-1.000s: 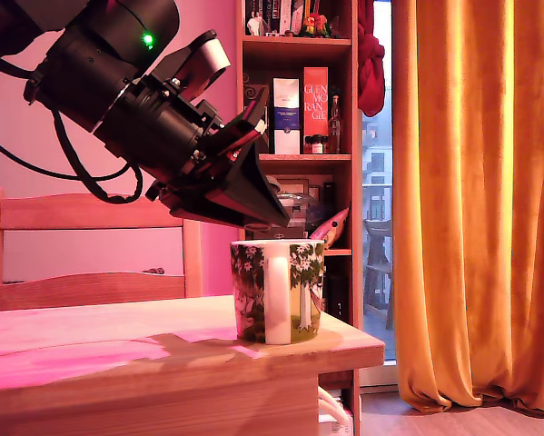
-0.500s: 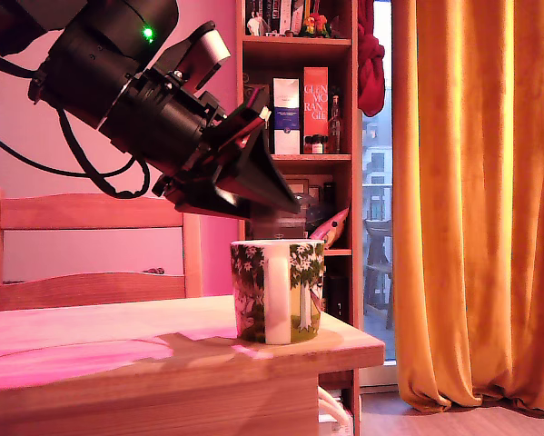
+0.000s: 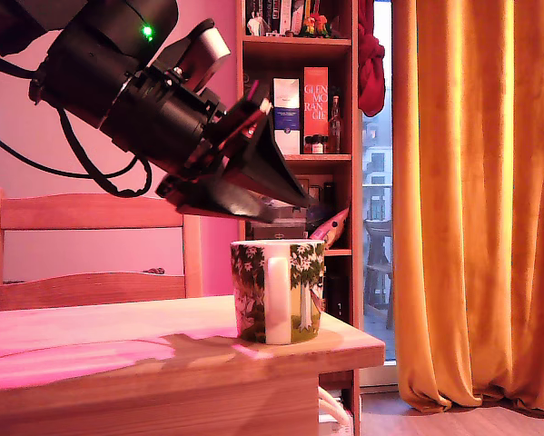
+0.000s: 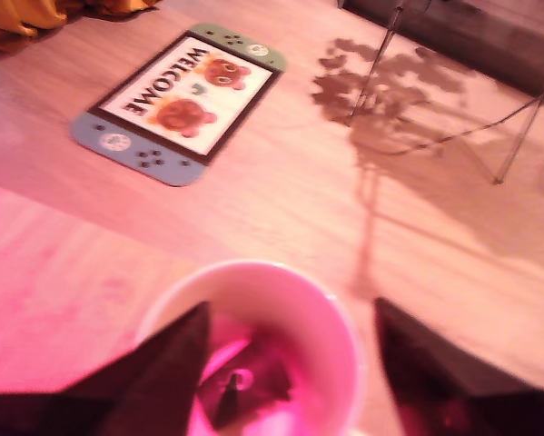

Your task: Pick up the coffee capsules on the table and drop them inside the coffee cup

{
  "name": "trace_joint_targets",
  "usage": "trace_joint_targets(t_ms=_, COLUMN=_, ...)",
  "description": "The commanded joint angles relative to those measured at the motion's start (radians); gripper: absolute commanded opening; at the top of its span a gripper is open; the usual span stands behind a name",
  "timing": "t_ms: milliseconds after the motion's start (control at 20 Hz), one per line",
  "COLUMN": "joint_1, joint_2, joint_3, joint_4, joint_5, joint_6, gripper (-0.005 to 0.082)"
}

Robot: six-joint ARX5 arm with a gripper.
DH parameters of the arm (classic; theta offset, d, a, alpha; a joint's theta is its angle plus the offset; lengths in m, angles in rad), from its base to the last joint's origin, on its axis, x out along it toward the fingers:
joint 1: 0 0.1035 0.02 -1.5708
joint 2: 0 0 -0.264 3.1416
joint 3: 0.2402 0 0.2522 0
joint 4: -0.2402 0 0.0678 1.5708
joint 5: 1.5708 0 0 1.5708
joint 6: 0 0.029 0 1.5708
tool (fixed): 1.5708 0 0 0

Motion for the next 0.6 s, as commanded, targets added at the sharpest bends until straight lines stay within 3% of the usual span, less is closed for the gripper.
trace_joint_targets(t_ms=0, joint_1=-0.002, joint_2=-0.032, joint_3=0.008, joint_4=0.01, joint_5=0.01, joint_6=-0.004, gripper=-0.0009)
trace_joint_targets(t_ms=150, joint_1=-0.002, joint_2=-0.092, joint_3=0.008, joint_4=-0.012, joint_5=0.003, joint_6=-0.004, gripper=-0.0019)
trace_joint_targets(t_ms=300, joint_1=0.0, joint_2=-0.173, joint_3=0.008, joint_4=-0.085, joint_5=-0.051, joint_6=-0.004, gripper=-0.0019)
trace_joint_targets(t_ms=550, joint_1=0.006, joint_2=-0.296, joint_3=0.006, joint_4=-0.229, joint_5=-0.188, joint_6=-0.007, gripper=-0.0019)
